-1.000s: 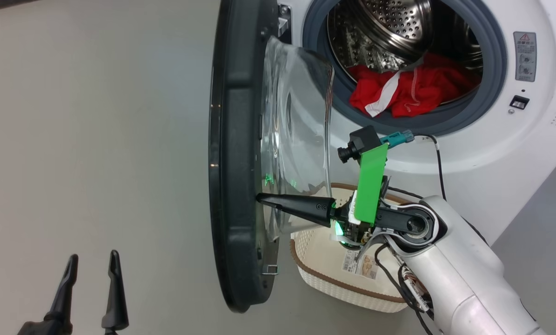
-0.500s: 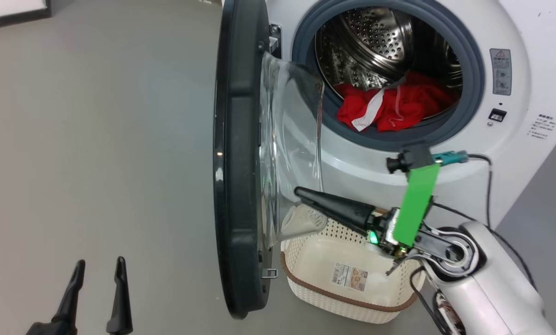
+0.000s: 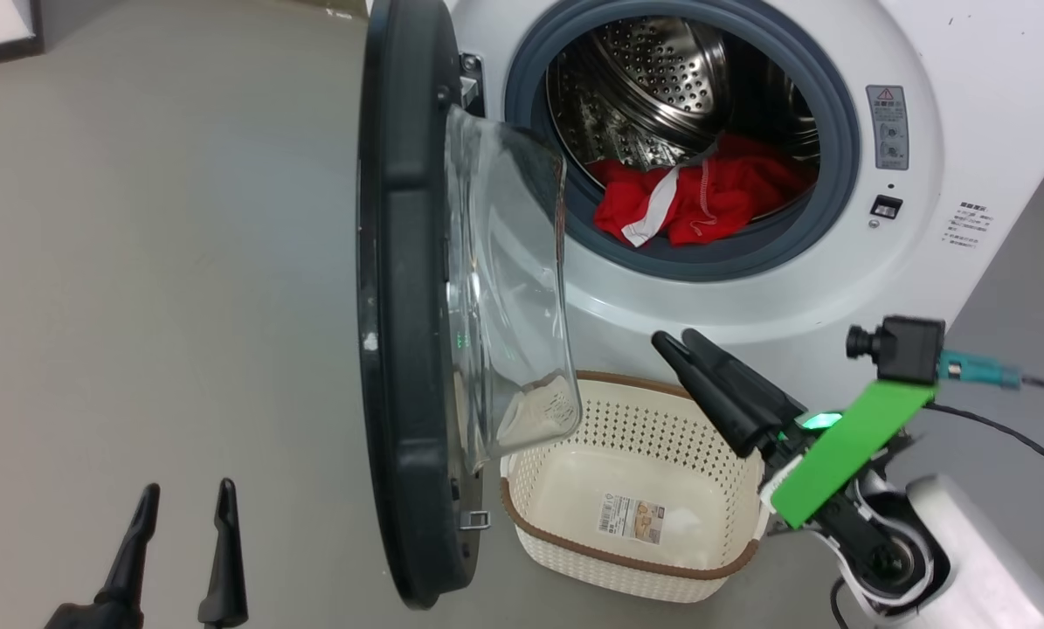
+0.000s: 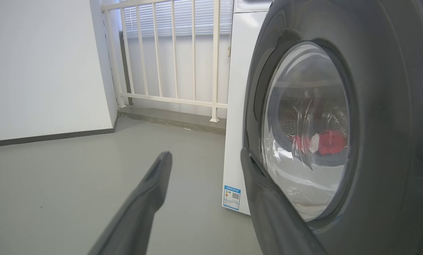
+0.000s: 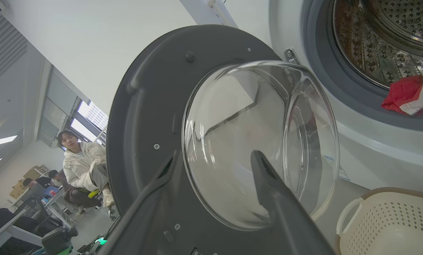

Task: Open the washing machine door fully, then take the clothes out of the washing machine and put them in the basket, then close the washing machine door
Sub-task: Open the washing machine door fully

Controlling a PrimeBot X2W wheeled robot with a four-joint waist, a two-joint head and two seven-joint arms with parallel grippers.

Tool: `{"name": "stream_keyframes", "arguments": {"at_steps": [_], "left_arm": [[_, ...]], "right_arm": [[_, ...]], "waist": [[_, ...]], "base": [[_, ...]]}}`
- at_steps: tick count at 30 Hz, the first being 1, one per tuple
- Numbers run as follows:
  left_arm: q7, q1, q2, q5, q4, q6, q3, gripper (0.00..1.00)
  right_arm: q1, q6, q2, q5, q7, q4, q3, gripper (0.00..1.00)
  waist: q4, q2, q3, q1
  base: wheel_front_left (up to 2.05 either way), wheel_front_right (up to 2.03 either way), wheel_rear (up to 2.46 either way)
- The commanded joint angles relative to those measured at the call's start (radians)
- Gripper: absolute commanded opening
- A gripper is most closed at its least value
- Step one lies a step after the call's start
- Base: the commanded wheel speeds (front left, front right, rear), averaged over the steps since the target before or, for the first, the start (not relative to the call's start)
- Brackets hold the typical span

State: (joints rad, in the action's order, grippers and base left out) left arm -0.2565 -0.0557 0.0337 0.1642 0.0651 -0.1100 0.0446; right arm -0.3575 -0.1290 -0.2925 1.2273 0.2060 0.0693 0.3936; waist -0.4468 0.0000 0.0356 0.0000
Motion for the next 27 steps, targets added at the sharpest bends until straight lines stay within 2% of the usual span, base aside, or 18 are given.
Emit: {"name": "stream_keyframes", "arguments": {"at_steps": [1,7,11,14,20,27], "left_arm": [[-0.005,0.039,0.017,0.0,-0.031,-0.007,0.032,1.0],[-0.005,0.035,0.017,-0.004,-0.031,-0.008,0.025,1.0],[-0.005,0.028,0.017,-0.006,-0.032,-0.009,0.029,1.0],[-0.005,0.023,0.017,-0.006,-0.033,-0.01,0.034,1.0],[-0.005,0.02,0.017,-0.002,-0.034,-0.011,0.035,1.0],[-0.005,0.02,0.017,0.003,-0.032,-0.01,0.032,1.0]], "right_arm": [[0.01,-0.002,-0.021,-0.04,-0.067,-0.031,0.034,1.0],[0.058,-0.002,-0.076,-0.118,-0.299,-0.019,0.086,1.0],[0.104,-0.002,-0.114,-0.242,-0.451,0.074,0.121,1.0],[0.12,-0.002,-0.097,-0.326,-0.466,0.13,0.097,1.0],[0.177,-0.002,0.009,-0.51,-0.467,0.131,-0.075,1.0],[0.213,-0.002,0.042,-0.621,-0.468,0.135,-0.105,1.0]], "waist": [[0.006,0.0,-0.001,0.0],[0.009,0.0,0.003,0.0],[0.016,0.0,0.006,0.0],[0.024,0.0,0.008,0.0],[0.035,0.0,0.007,0.0],[0.035,0.0,0.005,0.0]], "base": [[0.0,0.0,0.0],[0.0,0.0,0.0],[0.0,0.0,0.0],[0.0,0.0,0.0],[0.0,0.0,0.0],[0.0,0.0,0.0]]}}
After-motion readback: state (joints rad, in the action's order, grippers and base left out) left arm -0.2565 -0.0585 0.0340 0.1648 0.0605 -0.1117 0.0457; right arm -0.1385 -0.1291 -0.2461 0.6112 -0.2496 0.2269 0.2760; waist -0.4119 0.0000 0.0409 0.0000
